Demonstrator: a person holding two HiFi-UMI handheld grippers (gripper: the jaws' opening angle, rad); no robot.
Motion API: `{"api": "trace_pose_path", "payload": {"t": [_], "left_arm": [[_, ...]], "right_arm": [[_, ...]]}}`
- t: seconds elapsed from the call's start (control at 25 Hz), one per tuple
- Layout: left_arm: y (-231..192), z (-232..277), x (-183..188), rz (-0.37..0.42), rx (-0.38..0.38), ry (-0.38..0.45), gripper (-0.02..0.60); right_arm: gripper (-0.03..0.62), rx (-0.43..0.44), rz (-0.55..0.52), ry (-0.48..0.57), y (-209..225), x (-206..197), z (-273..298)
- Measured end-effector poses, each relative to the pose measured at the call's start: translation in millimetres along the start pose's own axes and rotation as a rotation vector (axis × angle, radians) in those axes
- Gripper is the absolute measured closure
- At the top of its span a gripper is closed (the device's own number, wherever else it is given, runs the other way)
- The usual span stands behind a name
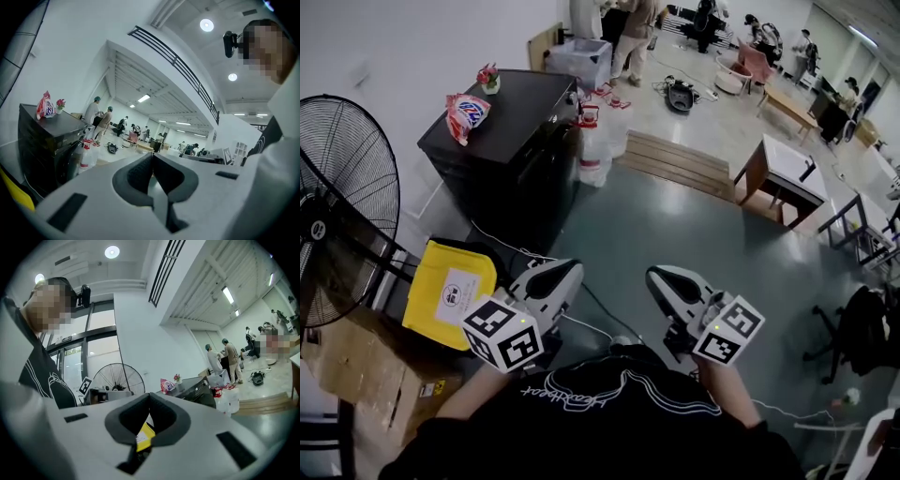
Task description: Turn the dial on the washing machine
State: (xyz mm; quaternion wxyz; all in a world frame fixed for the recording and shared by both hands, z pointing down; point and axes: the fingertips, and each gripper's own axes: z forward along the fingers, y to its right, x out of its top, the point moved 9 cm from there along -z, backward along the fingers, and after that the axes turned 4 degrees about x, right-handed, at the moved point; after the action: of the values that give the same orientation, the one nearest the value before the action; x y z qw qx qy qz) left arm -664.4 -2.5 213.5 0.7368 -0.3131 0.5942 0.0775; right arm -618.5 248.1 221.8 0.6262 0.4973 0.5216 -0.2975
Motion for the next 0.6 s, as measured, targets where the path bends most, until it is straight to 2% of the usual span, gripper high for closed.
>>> {"api": "trace_pose_path", "payload": {"t": [0.28, 0.6], "left_arm": [[-2, 22, 5, 0.023, 0.009, -0.005, 0.575], [-22, 78, 16, 0.018, 0.07, -0.014, 0.575]], "right_arm": [[0.578, -0.006, -0.012, 0.054, 28, 13, 2], [0.467, 0.008, -0.012, 0.016, 101, 26, 18]]}}
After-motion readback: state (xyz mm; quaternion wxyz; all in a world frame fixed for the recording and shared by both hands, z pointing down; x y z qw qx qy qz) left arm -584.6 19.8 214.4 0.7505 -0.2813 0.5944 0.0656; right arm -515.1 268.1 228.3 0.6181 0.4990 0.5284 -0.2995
